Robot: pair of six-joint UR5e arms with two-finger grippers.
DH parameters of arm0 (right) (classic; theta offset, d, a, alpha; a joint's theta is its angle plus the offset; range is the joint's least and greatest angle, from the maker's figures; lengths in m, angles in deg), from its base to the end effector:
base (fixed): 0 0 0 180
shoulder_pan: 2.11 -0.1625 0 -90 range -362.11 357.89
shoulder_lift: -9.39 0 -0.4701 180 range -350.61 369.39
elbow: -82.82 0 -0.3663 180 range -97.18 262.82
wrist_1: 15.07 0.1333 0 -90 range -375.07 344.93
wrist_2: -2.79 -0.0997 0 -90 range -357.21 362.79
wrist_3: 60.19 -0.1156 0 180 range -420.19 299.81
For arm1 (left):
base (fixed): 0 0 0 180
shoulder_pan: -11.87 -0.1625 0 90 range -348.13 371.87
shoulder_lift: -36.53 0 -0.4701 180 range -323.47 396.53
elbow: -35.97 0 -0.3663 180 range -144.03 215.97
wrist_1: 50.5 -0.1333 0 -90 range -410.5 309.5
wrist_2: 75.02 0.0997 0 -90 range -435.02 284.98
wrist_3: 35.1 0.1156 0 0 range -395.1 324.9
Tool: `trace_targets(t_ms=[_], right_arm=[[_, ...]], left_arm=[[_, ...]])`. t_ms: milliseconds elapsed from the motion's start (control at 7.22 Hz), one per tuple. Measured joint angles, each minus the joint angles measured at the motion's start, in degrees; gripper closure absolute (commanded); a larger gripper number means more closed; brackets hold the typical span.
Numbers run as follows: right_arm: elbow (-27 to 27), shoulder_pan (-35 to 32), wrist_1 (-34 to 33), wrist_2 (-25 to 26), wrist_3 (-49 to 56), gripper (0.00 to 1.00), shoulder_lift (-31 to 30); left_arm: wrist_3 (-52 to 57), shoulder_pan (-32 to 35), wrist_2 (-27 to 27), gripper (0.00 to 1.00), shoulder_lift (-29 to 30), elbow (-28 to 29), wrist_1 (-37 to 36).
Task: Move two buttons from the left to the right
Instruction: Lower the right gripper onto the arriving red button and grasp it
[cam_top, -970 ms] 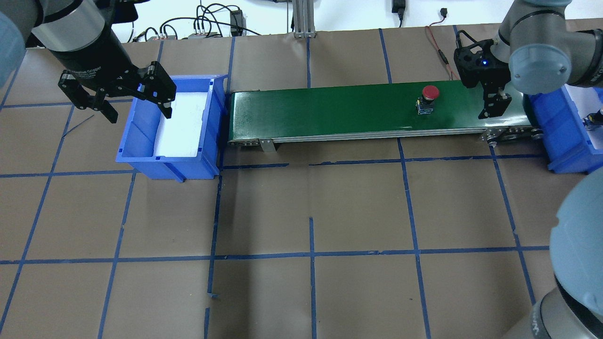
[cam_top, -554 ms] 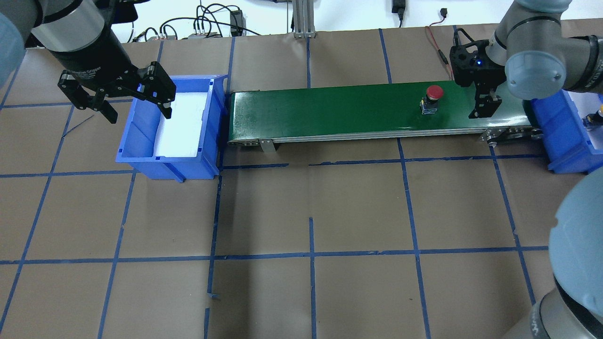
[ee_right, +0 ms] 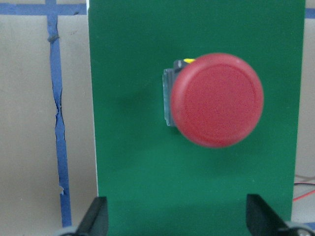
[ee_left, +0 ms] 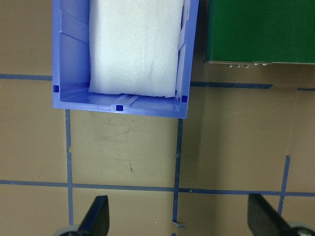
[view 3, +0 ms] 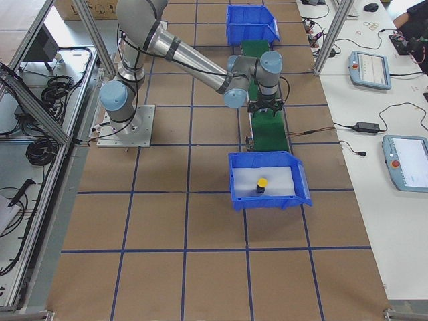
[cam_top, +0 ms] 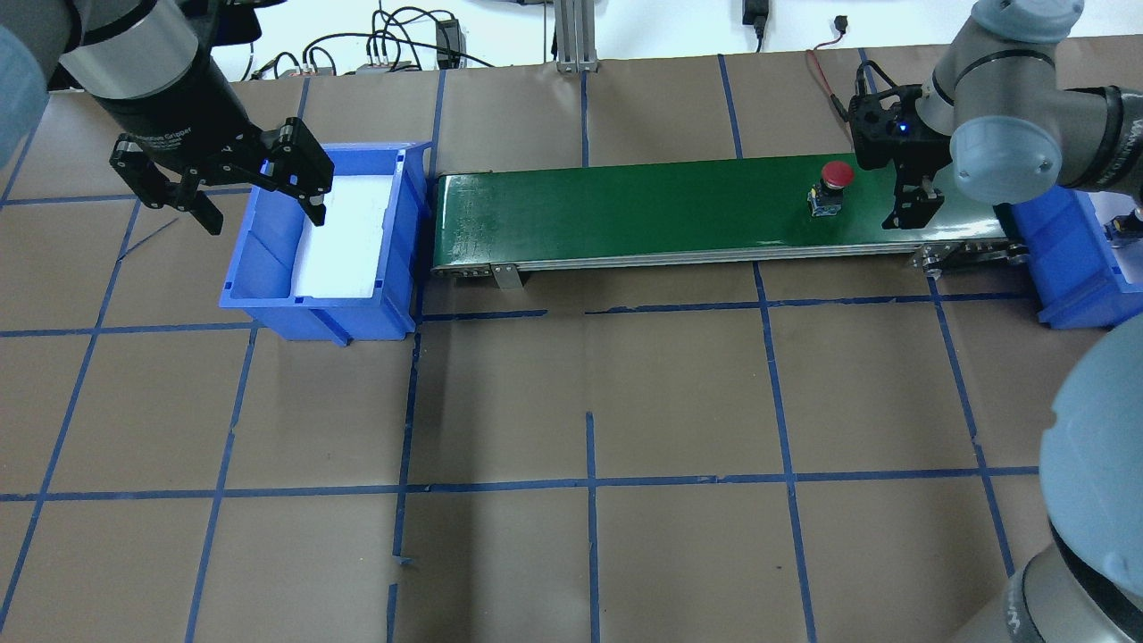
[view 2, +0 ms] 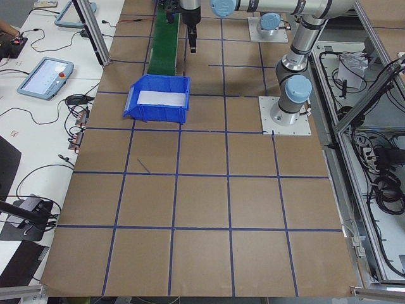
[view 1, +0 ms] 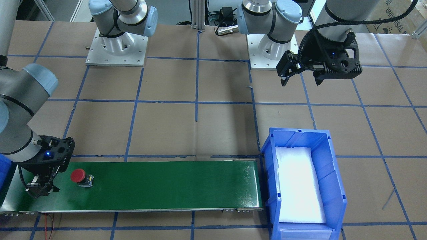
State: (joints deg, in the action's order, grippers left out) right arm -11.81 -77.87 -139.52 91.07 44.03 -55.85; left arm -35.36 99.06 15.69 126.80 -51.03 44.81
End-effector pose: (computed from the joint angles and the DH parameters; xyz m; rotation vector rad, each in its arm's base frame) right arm -0.0213 -0.6400 0.3033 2.1783 -2.1762 0.1093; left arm -0.1090 -0.4684 0.5301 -0.0834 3.1283 0.0709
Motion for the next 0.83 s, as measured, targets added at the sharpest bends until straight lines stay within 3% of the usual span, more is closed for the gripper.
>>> trace_targets(t_ms=[831], right_arm=[[0.2,-0.5,0.7,-0.3,0.6,0.02,0.2]], left_arm=[[0.0,0.0,0.0,0.0,0.0,0.0,0.1]])
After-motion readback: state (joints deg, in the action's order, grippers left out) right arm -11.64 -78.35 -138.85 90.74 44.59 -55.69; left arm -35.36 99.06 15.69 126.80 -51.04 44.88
